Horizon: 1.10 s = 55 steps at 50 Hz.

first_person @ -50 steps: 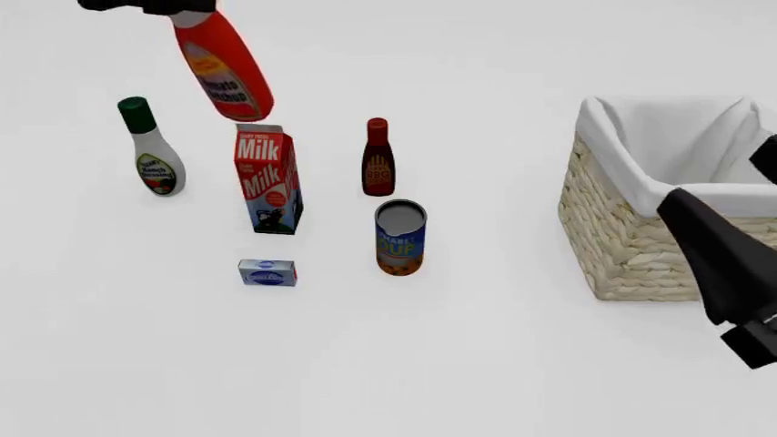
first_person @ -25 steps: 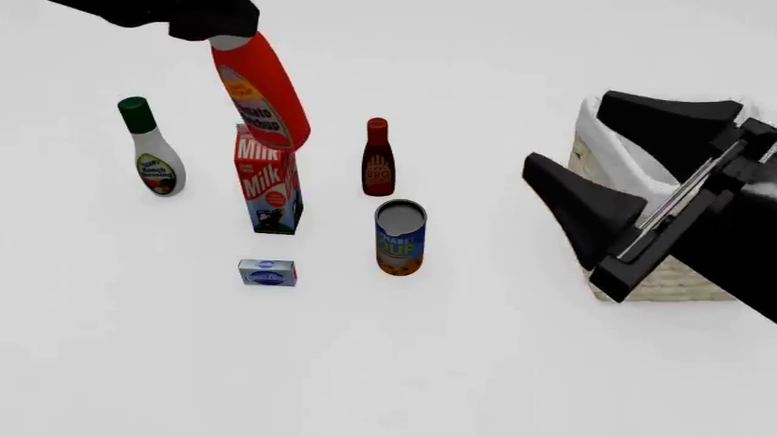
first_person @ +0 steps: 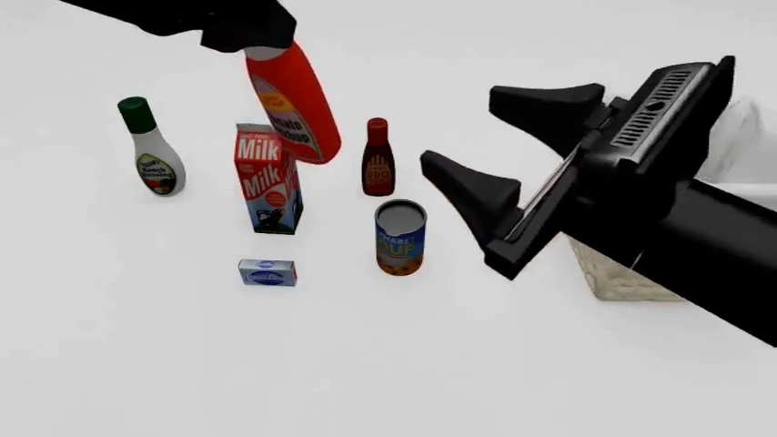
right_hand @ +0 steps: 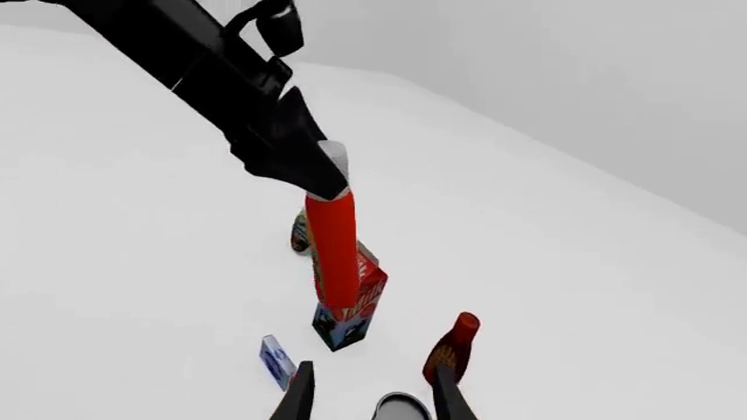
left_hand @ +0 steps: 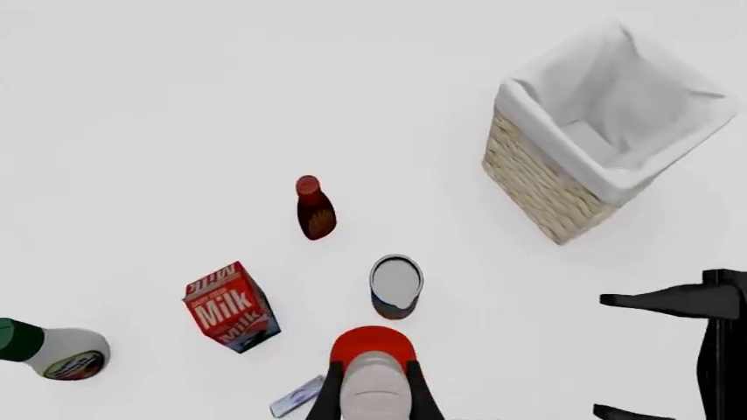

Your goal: Pick the ketchup and place it in the basket.

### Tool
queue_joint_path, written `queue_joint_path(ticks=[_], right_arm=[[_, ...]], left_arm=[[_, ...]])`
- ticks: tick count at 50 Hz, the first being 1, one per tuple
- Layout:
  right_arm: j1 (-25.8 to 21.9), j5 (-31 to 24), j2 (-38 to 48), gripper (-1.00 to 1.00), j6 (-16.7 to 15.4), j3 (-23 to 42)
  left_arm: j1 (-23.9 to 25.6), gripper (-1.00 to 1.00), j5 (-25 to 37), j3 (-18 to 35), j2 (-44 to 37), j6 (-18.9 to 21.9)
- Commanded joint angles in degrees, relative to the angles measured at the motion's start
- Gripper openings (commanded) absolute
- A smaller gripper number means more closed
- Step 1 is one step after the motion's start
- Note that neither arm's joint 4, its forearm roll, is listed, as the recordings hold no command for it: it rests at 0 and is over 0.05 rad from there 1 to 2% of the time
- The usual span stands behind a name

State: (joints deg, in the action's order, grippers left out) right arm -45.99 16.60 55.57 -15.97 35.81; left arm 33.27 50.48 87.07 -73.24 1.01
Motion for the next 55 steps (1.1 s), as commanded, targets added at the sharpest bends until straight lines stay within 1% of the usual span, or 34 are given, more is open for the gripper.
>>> queue_joint_path(ticks=[1,5,12,15,20,25,28,29,30,47,55], right_arm=[[-3.13,-0.08,4.77,1.0,-0.31,3.48],[-3.98,-0.06,6.05,1.0,-1.1,4.75],[-4.99,-0.04,7.93,1.0,-1.33,6.51],[-5.48,0.95,8.46,1.0,-2.93,6.59],[-5.96,1.36,10.36,1.0,-3.14,7.79],[-6.85,0.74,11.11,1.0,-4.13,9.8],[-6.87,0.84,11.76,1.0,-4.05,10.22],[-7.34,1.23,12.06,1.0,-4.73,10.13],[-7.49,1.02,12.29,1.0,-4.49,10.35],[-8.56,1.91,15.23,1.0,-7.24,13.18],[-8.71,2.4,16.52,1.0,-7.85,14.37]], left_arm=[[1.78,-1.0,-1.2,-1.27,-0.02,0.09],[2.08,-1.0,-1.27,-1.52,-0.08,0.53],[2.96,-1.0,-1.18,-1.89,0.1,0.58],[3.19,-1.0,-0.85,-1.63,0.31,0.63],[3.59,-1.0,-0.58,-1.58,0.54,0.39],[3.78,-1.0,-0.58,-2.05,0.95,0.15],[3.72,-1.0,-0.7,-2.37,1.01,0.11],[3.62,-1.0,-0.71,-2.47,1.07,0.2],[3.67,-1.0,-0.67,-2.53,1.16,0.15],[3.91,-1.0,0.54,-2.15,2.13,-0.13],[3.93,-1.0,1.27,-1.75,2.54,-0.36]])
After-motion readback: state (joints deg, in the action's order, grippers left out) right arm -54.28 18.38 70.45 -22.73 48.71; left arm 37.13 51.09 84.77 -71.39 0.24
